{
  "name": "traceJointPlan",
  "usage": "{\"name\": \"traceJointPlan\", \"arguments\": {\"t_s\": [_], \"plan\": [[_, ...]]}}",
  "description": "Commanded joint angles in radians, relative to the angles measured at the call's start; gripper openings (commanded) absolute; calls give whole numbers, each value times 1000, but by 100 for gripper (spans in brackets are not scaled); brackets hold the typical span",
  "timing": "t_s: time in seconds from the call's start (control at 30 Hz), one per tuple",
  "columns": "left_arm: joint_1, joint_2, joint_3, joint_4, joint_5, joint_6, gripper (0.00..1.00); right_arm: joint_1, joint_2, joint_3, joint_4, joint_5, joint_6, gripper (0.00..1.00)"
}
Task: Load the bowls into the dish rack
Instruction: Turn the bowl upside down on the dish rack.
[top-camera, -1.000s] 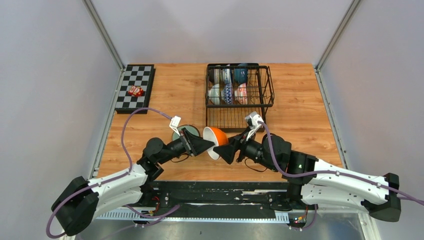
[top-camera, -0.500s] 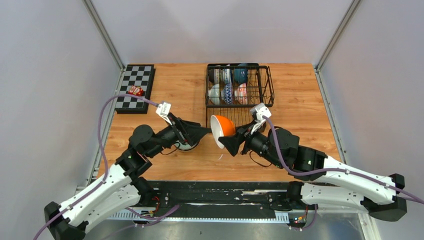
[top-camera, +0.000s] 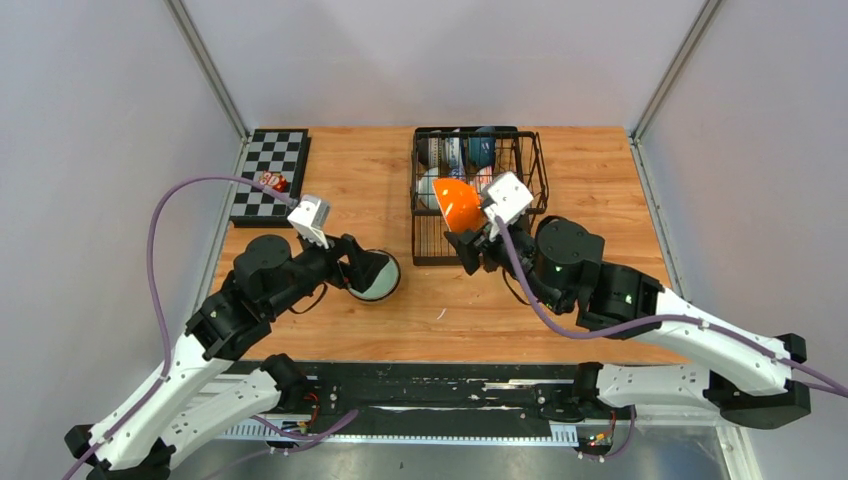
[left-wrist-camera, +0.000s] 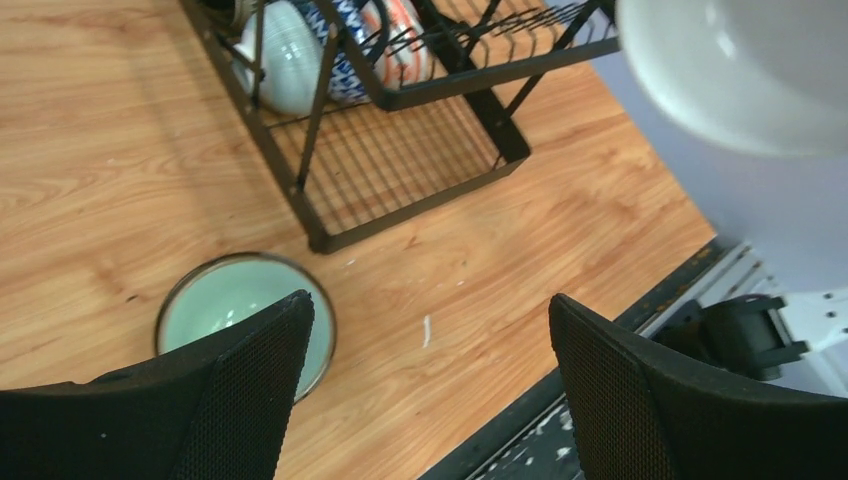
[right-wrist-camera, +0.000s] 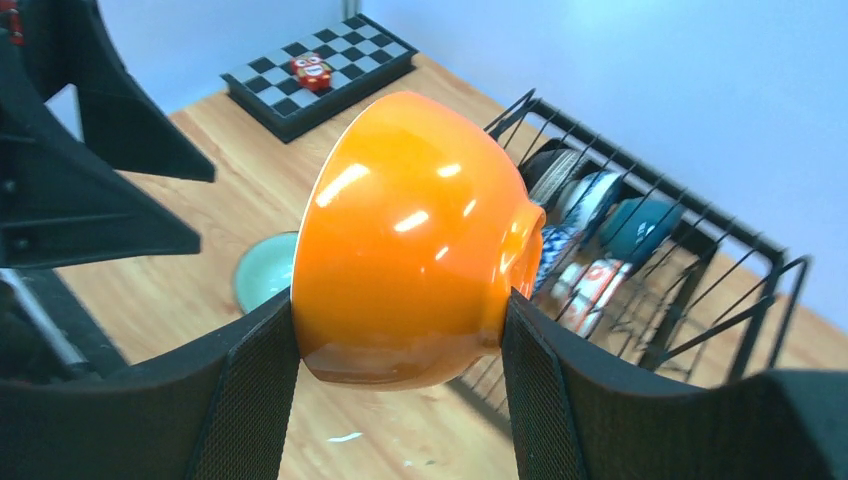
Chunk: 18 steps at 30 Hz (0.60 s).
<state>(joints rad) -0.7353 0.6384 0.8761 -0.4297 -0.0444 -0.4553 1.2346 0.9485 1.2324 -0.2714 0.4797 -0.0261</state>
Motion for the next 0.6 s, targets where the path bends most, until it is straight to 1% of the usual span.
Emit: {"name": "traceJointPlan", "arguments": {"t_s": [0.0,0.1,0.23,0.4,0.47,0.57], "plan": [[0,-27,41,-163,-65,111,89,-13,77,113,-49,48,-272,3],[1,-51,43,-198,-79,136,89,-35,130,169,-74,59,-381,3],[1,-80,22,-217,-78,159,89,-73,187,232,-125,26,-481,3],[0,-98,-10,-228,-70,172,89,-141,233,262,-164,-12,-612,3],[0,-106,-33,-218,-61,172,89,-176,252,283,-202,-54,-631,3],[0,-120,-66,-200,-56,172,89,-196,267,288,-252,-126,-709,2]]}}
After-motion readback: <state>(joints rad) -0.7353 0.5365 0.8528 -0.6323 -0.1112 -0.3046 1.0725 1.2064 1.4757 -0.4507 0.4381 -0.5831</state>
